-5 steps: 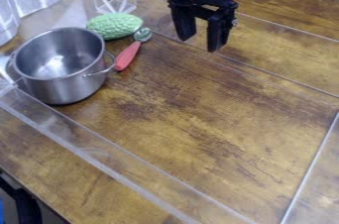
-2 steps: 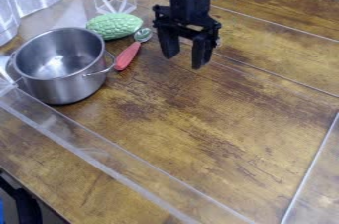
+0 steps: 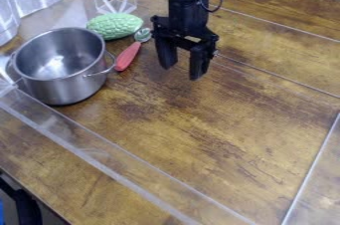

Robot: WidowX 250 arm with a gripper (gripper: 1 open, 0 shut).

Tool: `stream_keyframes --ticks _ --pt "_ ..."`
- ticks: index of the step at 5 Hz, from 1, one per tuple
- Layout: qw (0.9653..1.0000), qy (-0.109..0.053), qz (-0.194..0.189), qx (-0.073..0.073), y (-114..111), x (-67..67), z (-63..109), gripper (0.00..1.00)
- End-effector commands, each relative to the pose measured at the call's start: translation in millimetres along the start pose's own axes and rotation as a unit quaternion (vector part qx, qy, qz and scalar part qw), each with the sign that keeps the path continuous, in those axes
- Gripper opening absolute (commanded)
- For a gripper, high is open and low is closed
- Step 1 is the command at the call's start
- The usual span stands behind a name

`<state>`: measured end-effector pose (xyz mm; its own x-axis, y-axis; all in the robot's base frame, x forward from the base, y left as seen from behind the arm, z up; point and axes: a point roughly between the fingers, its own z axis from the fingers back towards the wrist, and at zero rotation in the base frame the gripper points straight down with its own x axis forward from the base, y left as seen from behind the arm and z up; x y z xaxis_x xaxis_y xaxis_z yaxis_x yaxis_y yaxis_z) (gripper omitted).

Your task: Move the pink spoon to the left side of the table

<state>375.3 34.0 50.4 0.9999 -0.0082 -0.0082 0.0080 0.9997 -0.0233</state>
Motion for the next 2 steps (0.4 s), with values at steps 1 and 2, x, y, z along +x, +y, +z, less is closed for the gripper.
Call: stream_keyframes --ticks 1,2 --pt "0.9999 -0.012 0.007 0.005 -13 4.0 7.8 1.00" --pt "0.9989 -0.008 0.046 0.005 2 9.0 10.5 1.00"
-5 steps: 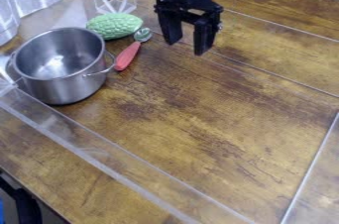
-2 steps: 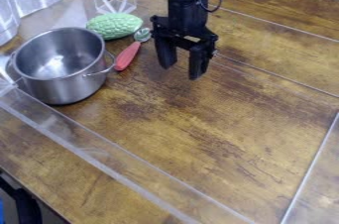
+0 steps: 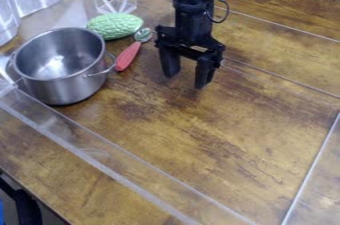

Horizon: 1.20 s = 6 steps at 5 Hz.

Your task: Move the pink spoon to the left side of the table

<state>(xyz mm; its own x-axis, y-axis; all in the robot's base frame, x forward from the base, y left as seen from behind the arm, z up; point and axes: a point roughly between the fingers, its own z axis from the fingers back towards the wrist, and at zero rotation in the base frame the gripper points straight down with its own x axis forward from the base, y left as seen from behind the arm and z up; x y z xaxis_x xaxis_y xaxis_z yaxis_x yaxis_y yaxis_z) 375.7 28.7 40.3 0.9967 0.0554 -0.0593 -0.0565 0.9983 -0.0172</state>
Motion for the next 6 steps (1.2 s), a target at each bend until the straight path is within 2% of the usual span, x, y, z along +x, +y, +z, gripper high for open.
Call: stream_keyframes --ticks 1,3,5,6 --pt "0.9983 -0.027 0.052 0.001 20 12.8 22.5 1.00" --pt "0.9996 -0.029 0.001 -0.002 41 8.5 44.1 1.00" --pt "0.9995 -0.029 0.014 -0.005 64 1.5 27.7 1.00" --pt "0.9985 -0.037 0.039 -0.011 77 -5.5 29.7 1.00"
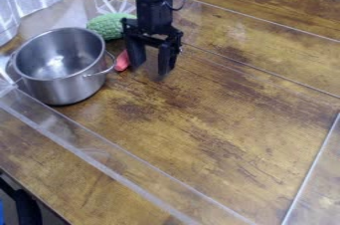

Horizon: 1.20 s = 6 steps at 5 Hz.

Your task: Move the pink spoon to the left side of the table

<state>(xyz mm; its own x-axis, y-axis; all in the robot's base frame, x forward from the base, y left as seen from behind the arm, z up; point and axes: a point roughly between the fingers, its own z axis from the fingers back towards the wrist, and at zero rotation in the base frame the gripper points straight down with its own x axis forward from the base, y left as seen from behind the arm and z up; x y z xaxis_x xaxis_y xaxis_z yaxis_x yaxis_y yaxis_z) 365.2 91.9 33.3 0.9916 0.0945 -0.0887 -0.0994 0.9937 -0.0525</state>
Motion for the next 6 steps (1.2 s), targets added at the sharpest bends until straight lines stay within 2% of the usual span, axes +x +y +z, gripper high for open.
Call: stream_keyframes --ticks 1,2,3,5,6 --pt "0.9975 -0.056 0.043 0.003 20 -2.6 34.3 1.00" --pt "0.9976 -0.056 0.041 0.003 29 3.1 32.1 0.00" --pt "0.9977 -0.056 0.039 0.001 38 9.9 29.7 0.00" --pt "0.9978 -0.063 0.020 -0.009 36 24.8 2.7 0.00" --pt "0.9977 -0.064 0.022 -0.007 39 29.0 6.2 0.00"
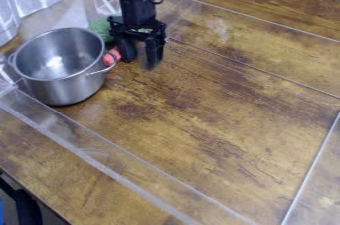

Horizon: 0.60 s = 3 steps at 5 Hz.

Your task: Move the pink spoon to the left side of the table

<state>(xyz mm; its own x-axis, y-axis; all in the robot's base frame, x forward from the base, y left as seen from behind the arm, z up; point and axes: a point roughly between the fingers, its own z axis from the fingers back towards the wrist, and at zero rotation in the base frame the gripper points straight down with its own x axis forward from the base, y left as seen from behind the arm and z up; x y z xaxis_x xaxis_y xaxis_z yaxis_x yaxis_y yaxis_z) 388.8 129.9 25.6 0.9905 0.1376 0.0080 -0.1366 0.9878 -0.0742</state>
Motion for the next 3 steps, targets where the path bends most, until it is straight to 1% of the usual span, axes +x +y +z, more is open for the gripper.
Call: stream_keyframes --ticks 1,2,3 --pt "0.9998 -0.014 -0.016 0.006 10 7.6 5.1 0.00" --pt "0.9993 -0.013 -0.035 0.007 16 12.9 1.3 0.00" --pt "0.9997 -0.015 -0.019 0.008 23 14.4 1.9 0.00"
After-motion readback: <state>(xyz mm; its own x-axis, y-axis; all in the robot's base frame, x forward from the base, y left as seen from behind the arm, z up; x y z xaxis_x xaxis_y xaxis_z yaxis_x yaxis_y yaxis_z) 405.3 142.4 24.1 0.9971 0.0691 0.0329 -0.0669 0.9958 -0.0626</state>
